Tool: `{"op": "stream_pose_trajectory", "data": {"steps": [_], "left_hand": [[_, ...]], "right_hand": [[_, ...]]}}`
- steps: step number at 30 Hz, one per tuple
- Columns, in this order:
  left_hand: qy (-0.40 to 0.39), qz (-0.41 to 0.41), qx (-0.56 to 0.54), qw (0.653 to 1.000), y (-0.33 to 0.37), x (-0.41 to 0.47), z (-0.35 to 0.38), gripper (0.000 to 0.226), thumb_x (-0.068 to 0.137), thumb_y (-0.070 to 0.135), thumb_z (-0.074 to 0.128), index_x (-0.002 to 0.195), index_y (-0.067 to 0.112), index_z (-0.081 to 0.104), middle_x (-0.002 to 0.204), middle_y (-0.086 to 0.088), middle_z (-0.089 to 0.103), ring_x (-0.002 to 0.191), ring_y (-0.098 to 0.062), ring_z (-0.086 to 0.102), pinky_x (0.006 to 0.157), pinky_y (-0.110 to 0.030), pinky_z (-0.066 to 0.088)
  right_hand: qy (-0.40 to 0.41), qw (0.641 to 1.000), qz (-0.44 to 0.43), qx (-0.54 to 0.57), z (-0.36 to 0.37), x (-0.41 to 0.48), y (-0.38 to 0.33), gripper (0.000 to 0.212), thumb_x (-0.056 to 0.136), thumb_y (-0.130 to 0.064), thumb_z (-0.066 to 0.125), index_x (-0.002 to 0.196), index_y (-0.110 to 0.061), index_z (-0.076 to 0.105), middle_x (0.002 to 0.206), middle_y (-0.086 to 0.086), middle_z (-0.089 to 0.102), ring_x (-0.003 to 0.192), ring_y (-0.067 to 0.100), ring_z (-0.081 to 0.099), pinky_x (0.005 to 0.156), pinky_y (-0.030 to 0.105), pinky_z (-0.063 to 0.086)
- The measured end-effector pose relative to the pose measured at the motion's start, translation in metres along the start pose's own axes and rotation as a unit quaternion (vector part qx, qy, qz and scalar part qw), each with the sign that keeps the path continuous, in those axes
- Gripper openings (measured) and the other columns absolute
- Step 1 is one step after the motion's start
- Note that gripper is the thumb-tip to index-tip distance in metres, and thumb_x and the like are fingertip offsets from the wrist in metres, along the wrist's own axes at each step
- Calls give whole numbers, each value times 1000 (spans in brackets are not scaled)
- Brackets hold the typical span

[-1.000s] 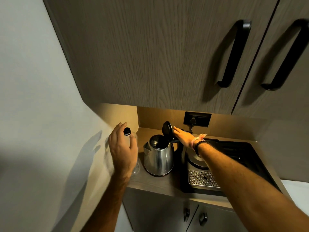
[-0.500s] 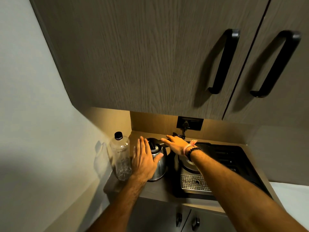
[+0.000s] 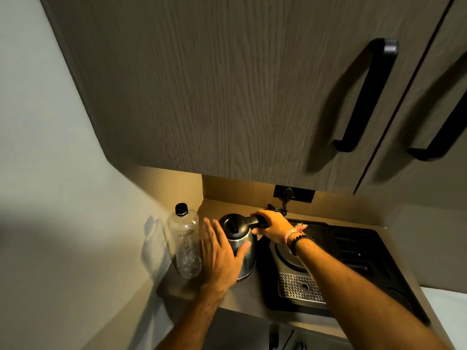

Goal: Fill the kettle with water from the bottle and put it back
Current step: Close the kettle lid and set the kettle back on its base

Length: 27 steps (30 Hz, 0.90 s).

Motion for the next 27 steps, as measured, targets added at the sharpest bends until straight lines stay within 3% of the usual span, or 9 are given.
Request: {"op": "stream_pose_trajectory", "data": {"steps": [3, 5, 9, 15, 21, 27], "left_hand": [[32, -79, -153, 984, 0, -5, 9, 125, 75, 75, 55, 148, 14, -26, 161, -13, -21, 148, -25, -17, 120, -36, -3], [32, -140, -240, 960, 1, -4, 15, 135, 68, 68, 72, 152, 16, -21, 165, -14, -10, 152, -29, -5, 123, -43, 9], [60, -189, -316, 928, -2, 7, 20, 144, 54, 49, 93, 156, 22, -5, 163, -15, 14, 149, -35, 20, 114, -48, 29], [84, -159, -307, 935, -1, 18, 17, 138, 52, 44, 95, 157, 24, 7, 159, -14, 24, 144, -36, 27, 107, -52, 36], [66, -98, -324, 939, 32, 30, 3, 140, 51, 53, 92, 157, 25, 5, 157, -11, 28, 141, -34, 33, 105, -47, 39], [5, -52, -359, 932, 89, 34, 13, 142, 50, 49, 94, 157, 27, 2, 155, -11, 28, 140, -32, 35, 103, -43, 40]], "right_hand": [[-6, 999, -13, 41, -2, 6, 8, 44, 80, -20, 80, 120, -14, 65, 120, 9, 67, 115, 26, 61, 104, 43, 47], [-11, 998, -15, 56, -4, 8, 12, 45, 78, -21, 81, 120, -12, 65, 118, 9, 67, 114, 25, 61, 102, 41, 48], [-14, 996, -20, 88, -5, 10, 15, 37, 79, -20, 80, 113, -9, 68, 112, 11, 68, 108, 26, 63, 97, 41, 50], [1, 991, -22, 129, -10, 7, 12, 33, 80, -14, 78, 112, -9, 69, 109, 13, 71, 105, 26, 67, 95, 40, 53], [60, 991, -29, 116, -49, -13, 10, 35, 78, -14, 81, 111, -12, 71, 103, 5, 72, 96, 17, 67, 83, 26, 53], [128, 989, -3, 77, -97, -49, 36, 39, 78, -13, 81, 115, -6, 70, 110, 12, 72, 103, 24, 66, 95, 39, 53]]}}
Point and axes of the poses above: each hand's wrist, its own x-axis towards the middle knuckle, its own z-axis out of the palm, y = z × x, the point moved 3 cm from there along x, towards the middle knuckle
